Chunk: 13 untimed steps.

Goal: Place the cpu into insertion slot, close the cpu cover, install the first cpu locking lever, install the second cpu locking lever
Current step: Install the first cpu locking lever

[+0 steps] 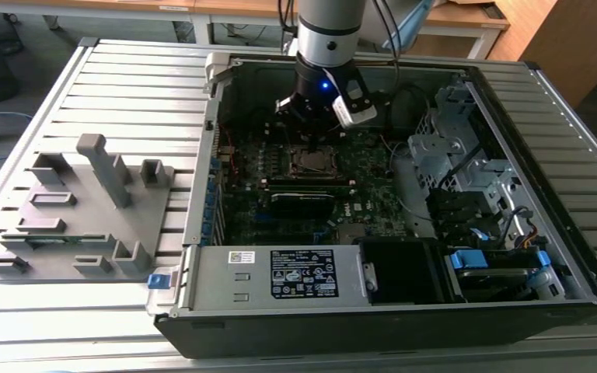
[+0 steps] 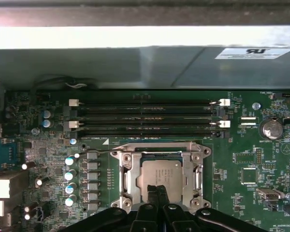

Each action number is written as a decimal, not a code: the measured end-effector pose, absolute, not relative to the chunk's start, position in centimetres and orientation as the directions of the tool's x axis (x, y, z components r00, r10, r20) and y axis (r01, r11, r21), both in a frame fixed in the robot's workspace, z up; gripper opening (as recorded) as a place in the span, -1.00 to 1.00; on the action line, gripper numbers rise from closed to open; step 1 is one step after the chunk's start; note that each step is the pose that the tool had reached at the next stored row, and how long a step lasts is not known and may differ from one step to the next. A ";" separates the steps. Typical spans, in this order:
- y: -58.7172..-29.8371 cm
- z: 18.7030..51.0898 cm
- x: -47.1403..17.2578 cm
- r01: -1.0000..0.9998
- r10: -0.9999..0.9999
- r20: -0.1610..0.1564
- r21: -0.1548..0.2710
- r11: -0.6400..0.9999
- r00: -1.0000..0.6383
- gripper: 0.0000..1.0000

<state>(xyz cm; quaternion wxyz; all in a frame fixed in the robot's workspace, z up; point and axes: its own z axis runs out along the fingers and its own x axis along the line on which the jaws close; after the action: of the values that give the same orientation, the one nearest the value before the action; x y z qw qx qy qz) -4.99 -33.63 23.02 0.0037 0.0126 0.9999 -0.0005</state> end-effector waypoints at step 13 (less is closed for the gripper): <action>-33.6 23.0 -5.9 0.025 0.025 -0.008 -0.001 1.000 -1.000 -0.79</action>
<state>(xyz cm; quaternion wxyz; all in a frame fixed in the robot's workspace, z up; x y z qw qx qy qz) -5.88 -33.63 23.00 0.0040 0.0126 0.9999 -0.0005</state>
